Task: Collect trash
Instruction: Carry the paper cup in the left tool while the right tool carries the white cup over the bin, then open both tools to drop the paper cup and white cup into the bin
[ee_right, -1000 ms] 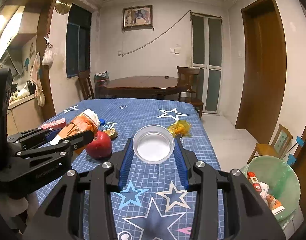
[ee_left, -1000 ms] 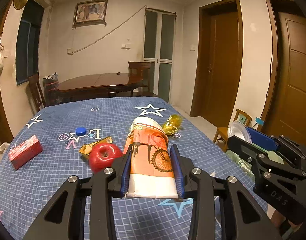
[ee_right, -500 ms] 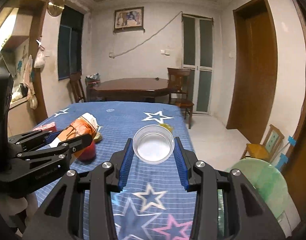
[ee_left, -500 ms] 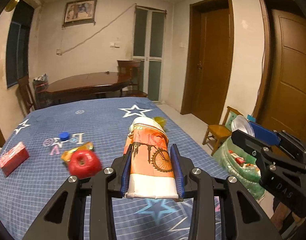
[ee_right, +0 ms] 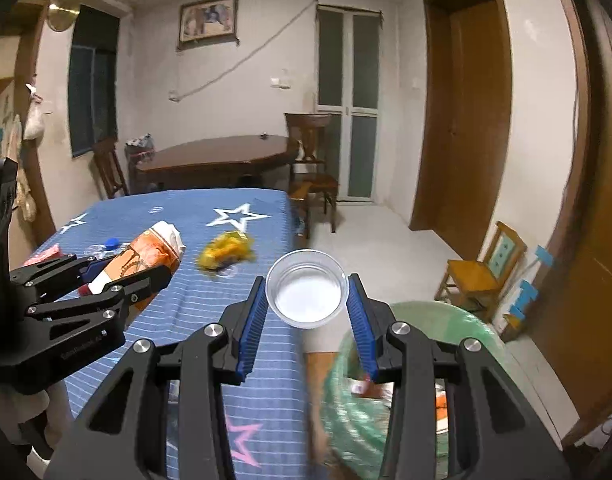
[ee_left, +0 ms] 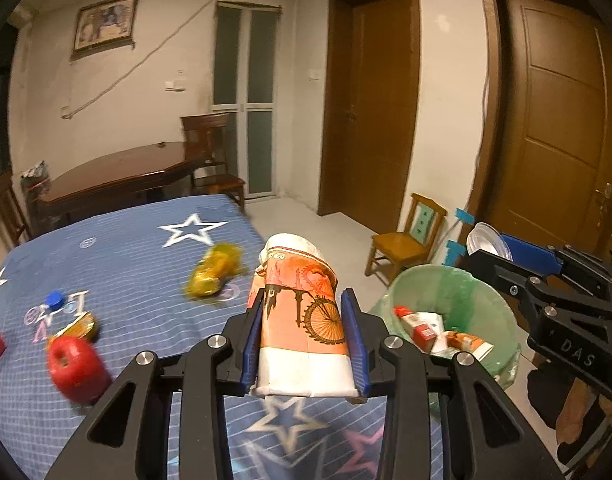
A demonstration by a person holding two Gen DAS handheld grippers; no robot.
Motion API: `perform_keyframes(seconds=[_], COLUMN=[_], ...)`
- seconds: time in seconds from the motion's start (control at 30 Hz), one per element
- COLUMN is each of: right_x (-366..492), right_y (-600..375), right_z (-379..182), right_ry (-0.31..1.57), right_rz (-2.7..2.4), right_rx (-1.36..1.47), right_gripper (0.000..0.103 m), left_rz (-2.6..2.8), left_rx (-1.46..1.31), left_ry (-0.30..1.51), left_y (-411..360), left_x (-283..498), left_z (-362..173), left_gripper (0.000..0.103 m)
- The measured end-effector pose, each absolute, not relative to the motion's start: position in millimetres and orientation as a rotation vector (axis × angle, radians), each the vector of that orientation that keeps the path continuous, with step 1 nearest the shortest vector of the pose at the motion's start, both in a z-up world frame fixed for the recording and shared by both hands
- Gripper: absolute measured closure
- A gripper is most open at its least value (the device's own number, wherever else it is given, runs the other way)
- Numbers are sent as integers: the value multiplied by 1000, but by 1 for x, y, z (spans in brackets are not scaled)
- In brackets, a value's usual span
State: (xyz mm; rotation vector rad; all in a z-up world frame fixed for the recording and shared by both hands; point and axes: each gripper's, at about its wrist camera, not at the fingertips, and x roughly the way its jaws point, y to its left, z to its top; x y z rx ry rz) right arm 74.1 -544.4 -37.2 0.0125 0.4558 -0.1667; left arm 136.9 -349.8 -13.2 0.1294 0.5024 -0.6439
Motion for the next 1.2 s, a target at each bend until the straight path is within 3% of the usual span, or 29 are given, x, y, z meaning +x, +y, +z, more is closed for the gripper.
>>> perform_keyframes(seconds=[0.7, 1.2], right_x=[90, 90], right_y=[-681, -731], right_z=[-80, -116], right_ry=[697, 777], right_rz=[-237, -260], right_rx=[211, 297], right_gripper=[65, 64], left_rz=[-904, -971], left_rx=[231, 287], left_ry=[692, 777], left_y=[-534, -594], left_x=[167, 182], left_z=[-56, -114], left_gripper=[65, 65])
